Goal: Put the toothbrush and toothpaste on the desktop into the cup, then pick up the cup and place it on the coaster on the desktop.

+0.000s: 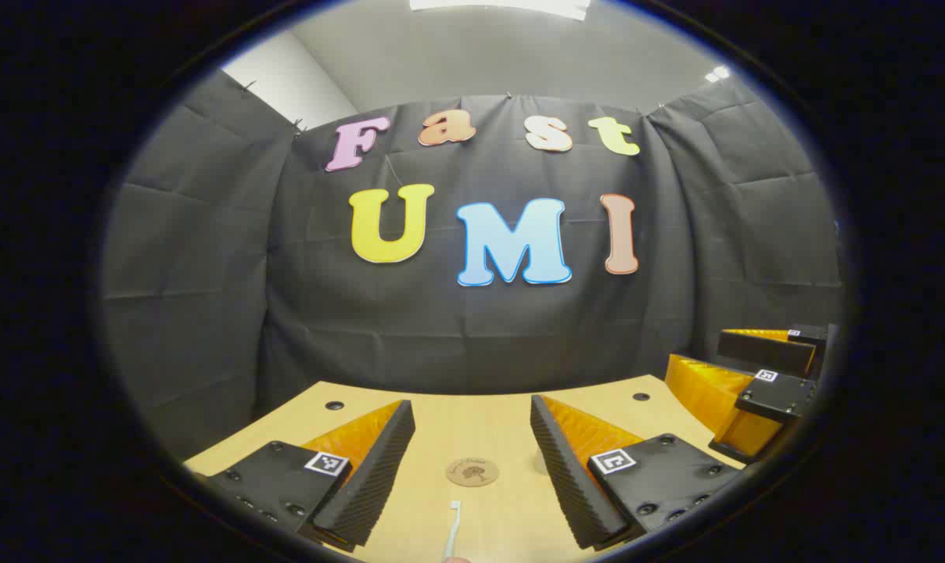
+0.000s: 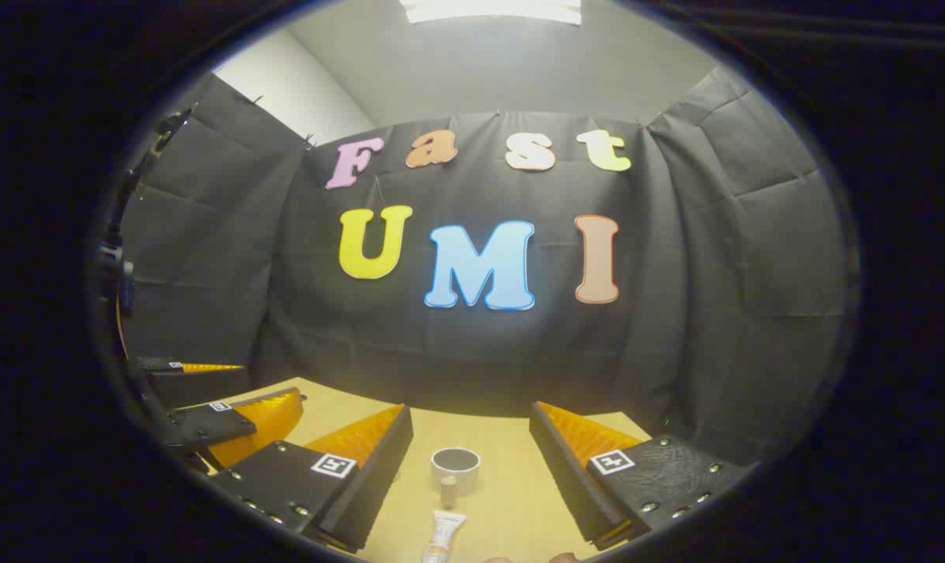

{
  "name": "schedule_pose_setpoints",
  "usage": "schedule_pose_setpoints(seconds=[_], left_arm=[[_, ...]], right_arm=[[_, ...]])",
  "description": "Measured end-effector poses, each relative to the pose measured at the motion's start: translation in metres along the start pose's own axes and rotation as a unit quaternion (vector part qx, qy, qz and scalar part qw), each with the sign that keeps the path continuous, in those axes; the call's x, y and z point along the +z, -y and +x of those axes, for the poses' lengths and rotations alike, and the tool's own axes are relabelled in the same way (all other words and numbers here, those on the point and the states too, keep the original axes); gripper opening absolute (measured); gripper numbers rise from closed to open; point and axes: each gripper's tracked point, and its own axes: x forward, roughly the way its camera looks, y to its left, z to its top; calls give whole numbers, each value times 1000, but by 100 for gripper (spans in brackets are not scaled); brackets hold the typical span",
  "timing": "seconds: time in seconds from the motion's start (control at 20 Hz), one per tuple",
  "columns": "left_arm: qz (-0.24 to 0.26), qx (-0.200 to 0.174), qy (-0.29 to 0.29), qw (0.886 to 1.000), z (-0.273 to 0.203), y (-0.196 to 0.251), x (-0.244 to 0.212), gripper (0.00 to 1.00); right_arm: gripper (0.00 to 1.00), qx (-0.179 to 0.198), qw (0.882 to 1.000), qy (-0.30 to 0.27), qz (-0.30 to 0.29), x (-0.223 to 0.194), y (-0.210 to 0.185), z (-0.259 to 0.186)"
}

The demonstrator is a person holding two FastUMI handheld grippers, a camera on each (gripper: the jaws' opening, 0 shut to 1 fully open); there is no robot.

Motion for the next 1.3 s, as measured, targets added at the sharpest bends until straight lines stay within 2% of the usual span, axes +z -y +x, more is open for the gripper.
schedule_pose_setpoints(seconds=[0.25,0.7,1.05,1.3], left_arm=[[-20,-21,-53,998,12,7,-34,98],[-46,-8,-173,984,40,-2,-110,96],[-54,-16,-268,962,58,-3,-168,99],[-49,-21,-327,944,58,-7,-199,96]], right_arm=[[93,18,997,-72,17,-33,-7,10],[94,40,987,-156,28,-79,-18,34],[94,39,969,-244,33,-126,-19,49],[94,40,946,-320,27,-164,-19,48]])
